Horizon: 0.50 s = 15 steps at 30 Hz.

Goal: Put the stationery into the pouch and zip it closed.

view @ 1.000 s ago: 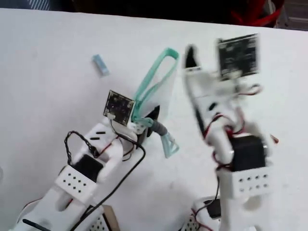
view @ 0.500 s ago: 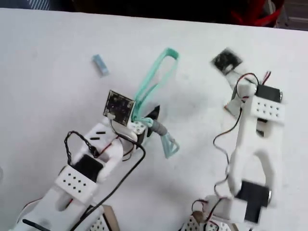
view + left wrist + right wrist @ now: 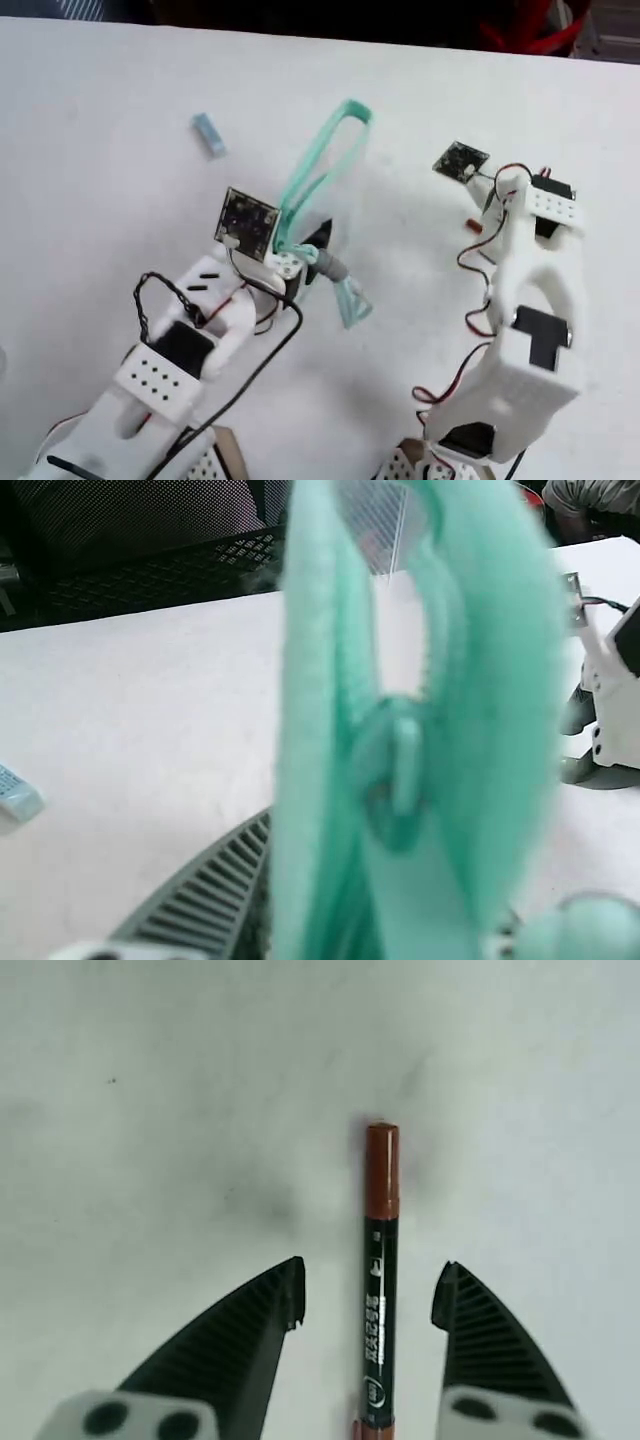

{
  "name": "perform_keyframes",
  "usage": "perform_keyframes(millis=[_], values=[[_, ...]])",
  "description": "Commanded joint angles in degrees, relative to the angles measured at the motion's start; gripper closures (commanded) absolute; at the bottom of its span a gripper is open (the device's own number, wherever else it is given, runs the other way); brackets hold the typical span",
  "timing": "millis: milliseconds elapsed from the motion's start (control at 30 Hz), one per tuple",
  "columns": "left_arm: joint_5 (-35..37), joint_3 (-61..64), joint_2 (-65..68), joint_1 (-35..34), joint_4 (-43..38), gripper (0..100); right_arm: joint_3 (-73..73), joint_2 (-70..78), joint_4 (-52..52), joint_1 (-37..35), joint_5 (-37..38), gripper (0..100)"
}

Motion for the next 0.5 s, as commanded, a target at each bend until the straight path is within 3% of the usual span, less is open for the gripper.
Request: perform_keyframes(millis=[0, 100, 267, 467], values=[[0.44, -1.93, -1.19, -0.04, -0.18, 84, -3.69, 2.42, -0.75, 0.57, 0.70, 79.4], [0.44, -1.93, -1.19, -0.04, -0.18, 84, -4.13, 4.70, -1.45, 0.22, 0.88, 83.0], [0.44, -1.93, -1.19, -0.31, -0.18, 84, -6.15, 8.22, -4.26, 0.40, 0.88, 98.5], [0.44, -2.02, -1.19, -0.31, -0.18, 84, -6.77, 9.01, -3.82, 0.57, 0.97, 97.9]])
